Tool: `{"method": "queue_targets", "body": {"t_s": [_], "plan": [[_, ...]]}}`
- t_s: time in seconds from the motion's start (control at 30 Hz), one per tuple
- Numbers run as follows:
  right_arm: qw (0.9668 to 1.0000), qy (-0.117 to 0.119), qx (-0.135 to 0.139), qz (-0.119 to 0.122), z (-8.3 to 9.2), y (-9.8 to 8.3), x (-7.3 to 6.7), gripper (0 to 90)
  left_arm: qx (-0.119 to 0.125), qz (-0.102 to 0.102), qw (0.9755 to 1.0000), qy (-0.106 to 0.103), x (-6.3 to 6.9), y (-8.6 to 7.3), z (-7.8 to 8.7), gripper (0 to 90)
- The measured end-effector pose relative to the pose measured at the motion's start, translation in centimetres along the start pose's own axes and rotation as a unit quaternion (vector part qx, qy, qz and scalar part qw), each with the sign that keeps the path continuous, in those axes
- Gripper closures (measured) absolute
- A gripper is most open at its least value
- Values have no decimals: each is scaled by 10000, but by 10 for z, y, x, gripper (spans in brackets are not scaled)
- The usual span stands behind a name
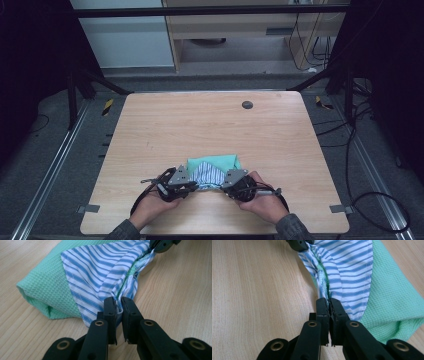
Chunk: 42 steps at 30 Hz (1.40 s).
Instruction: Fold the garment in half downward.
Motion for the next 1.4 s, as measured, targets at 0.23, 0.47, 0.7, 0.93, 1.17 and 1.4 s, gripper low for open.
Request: {"method": "queue_targets", "body": {"t_s": [0.23, 0.47, 0.7, 0.93, 1.17, 1.4], "plan": [[10000, 27, 11, -18, 2, 0, -1, 840, 114, 28, 9999, 38, 2, 0, 3, 706], [10000, 38, 61, -57, 4, 2, -3, 713, 278, -48, 9996, 53, 6, 4, 8, 630], [9996, -90, 93, -270, 1, 6, 2, 526, 243, -121, 9996, -4, 6, 9, 2, 613], [9998, 95, -43, -158, -6, 6, -6, 568, 70, -195, 9997, -152, 11, 4, -2, 688], [9997, 95, -58, -197, -4, 1, -8, 515, 138, -65, 9998, -145, 12, 1, 3, 655], [9978, -371, 169, -514, 12, -8, 4, 279, 294, 283, 9987, 295, -3, 0, 25, 420]]}}
Point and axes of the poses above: each handheld gripper's, and its own axes: z roughly backward along the jaws, y roughly out of its top, x roughly to its right, the point moved 4 cm from there along -z, roughly forward along the jaws, and after that the axes turned 4 degrees about x, right-handed, at the moved point
